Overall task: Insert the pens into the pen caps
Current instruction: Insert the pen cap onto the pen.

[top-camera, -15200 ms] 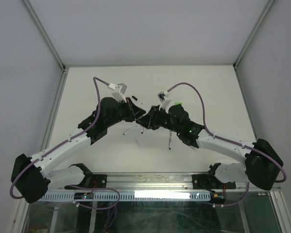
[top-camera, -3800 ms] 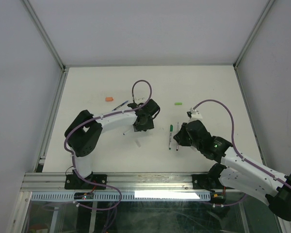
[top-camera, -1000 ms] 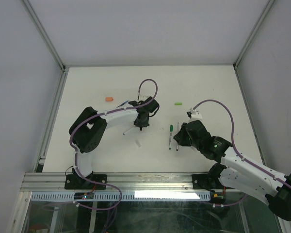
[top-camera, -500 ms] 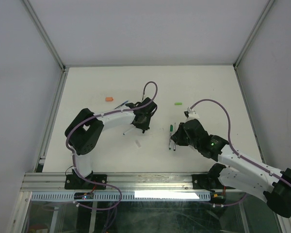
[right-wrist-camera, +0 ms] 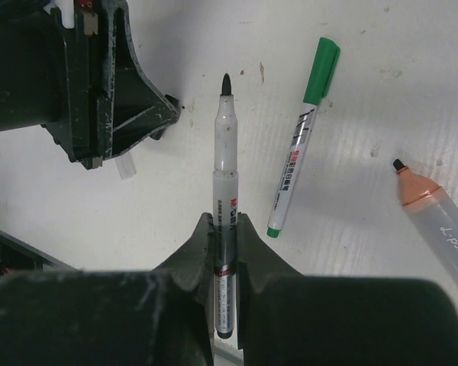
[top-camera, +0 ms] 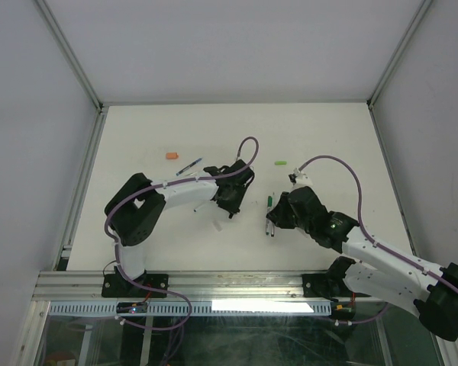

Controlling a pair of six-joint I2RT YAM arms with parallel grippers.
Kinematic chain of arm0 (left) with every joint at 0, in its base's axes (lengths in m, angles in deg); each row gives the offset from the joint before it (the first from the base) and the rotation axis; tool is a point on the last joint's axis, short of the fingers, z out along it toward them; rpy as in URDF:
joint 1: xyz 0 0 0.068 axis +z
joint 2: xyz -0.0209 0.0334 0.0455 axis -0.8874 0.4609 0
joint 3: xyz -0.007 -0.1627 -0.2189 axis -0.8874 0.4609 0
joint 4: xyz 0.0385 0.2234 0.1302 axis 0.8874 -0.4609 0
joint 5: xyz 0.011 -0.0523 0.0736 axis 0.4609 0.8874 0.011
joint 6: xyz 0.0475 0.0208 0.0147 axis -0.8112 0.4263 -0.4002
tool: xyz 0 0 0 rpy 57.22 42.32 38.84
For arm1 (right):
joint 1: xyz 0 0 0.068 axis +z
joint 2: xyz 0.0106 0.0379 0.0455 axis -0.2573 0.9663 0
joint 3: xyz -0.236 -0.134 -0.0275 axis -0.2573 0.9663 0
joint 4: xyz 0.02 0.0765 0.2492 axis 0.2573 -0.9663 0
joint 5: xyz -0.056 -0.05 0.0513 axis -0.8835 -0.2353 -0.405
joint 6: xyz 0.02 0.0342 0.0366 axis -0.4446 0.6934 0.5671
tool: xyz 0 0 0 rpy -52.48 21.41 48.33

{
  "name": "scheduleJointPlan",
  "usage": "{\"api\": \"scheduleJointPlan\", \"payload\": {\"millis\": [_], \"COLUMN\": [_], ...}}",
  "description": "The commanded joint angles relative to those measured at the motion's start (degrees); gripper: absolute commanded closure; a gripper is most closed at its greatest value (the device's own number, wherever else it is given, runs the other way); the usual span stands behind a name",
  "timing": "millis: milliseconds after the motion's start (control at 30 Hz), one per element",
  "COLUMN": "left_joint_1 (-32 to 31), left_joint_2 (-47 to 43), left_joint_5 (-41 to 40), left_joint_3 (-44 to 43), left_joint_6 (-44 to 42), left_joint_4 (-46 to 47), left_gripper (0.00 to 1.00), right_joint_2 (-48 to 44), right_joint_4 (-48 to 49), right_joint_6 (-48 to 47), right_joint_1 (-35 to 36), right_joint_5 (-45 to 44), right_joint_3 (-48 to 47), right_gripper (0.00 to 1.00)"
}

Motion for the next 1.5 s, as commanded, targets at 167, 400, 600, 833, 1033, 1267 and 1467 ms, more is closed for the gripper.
{"api": "scheduleJointPlan", "payload": {"millis": [167, 400, 600, 833, 1033, 1267, 1467], "left_joint_1": [-2.0, -2.7, -2.7, -2.7, -2.4, -0.8, 1.0], "left_joint_2": [3.2, 5.0, 4.8, 1.5, -2.7, -5.6, -7.9], "left_joint_5": [-1.6, -4.1, -5.1, -3.8, -2.2, 1.5, 5.0], "left_joint_3": [-2.9, -3.9, -3.6, -2.2, 0.1, 2.4, 4.6], "left_joint_6": [-2.6, -2.5, -1.8, -1.2, 0.2, 3.6, 7.7], "left_joint_4": [-4.1, -5.8, -5.4, -1.4, 4.2, 8.0, 11.1], "left_gripper": [0.71, 0.79, 0.94, 1.0, 0.99, 0.96, 0.92], "right_joint_2": [-0.8, -1.0, -0.7, 0.0, -0.4, 1.3, 5.8], "right_joint_4": [2.7, 2.6, 2.7, 4.9, 9.4, 19.2, 31.1], "right_joint_6": [0.8, 1.0, 0.9, 2.0, 4.3, 8.6, 13.3], "right_joint_1": [-0.1, -0.1, -0.2, -0.1, -0.2, -0.1, 1.1], "right_joint_5": [0.3, 0.2, 0.1, 1.6, 3.3, 9.0, 13.4], "right_joint_3": [-0.3, -0.3, -0.4, 0.4, 3.2, 8.4, 13.5], "right_gripper": [1.0, 1.0, 1.0, 1.0, 1.0, 1.0, 1.0]}}
